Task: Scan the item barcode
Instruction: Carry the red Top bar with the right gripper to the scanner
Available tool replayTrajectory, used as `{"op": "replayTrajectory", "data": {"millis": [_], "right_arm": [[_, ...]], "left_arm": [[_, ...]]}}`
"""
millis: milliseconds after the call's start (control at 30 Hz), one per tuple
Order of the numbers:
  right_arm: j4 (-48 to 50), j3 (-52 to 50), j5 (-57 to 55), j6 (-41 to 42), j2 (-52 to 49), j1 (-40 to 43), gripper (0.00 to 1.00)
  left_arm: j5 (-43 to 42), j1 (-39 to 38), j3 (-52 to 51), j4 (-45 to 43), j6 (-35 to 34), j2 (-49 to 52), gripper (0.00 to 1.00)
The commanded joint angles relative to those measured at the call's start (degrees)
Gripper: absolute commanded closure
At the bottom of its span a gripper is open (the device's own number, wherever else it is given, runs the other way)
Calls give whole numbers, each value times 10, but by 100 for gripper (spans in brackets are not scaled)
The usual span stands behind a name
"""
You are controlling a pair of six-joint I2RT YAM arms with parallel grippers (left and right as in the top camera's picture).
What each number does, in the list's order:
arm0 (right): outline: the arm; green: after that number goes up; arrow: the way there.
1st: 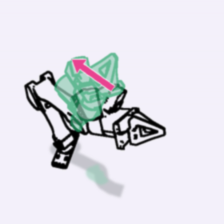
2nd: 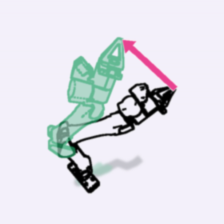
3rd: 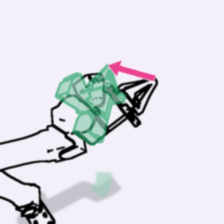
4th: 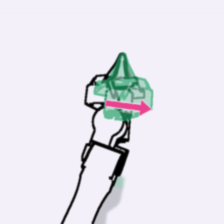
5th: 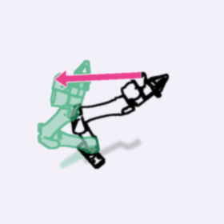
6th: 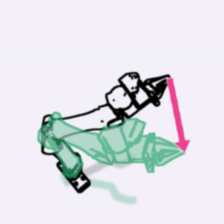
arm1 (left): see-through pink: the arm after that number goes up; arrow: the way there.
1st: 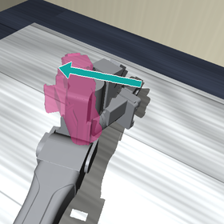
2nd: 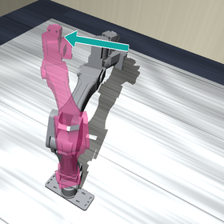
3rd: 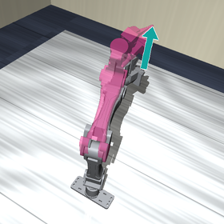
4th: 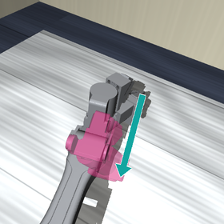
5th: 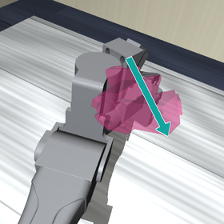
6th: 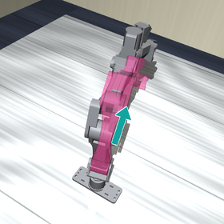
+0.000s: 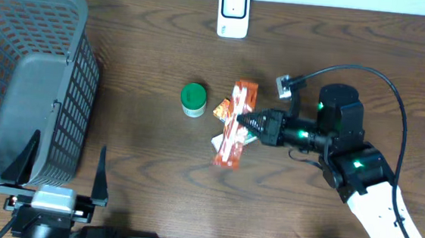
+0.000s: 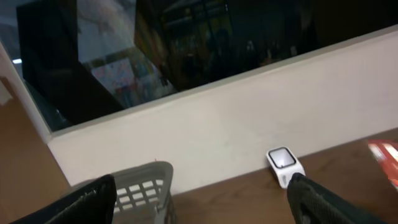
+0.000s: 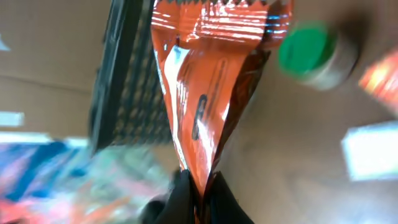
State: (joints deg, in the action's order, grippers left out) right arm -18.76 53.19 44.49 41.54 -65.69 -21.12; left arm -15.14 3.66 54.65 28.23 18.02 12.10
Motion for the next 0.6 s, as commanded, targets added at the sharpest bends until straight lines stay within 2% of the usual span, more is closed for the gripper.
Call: {"op": "replayTrajectory", "data": {"millis": [0,33,233,400,567], "right_arm": [[57,8,-130,-111,-30,12,99],[110,8,-163,-148,-55,12,99],[259,39,-229,-246,-165,12,99],[262,164,-379,-362,-285,5,99],[263,325,-455,-457,-418,-5,99]], "left_arm": [[-3,3,-1,4,3,-4,13],[-3,3,-1,5,3,-4,13],[-3,3,-1,22,3,-4,13],[-3,3,-4,33,3,-4,13],[-2,3,-20,48,3,-4,13]]}}
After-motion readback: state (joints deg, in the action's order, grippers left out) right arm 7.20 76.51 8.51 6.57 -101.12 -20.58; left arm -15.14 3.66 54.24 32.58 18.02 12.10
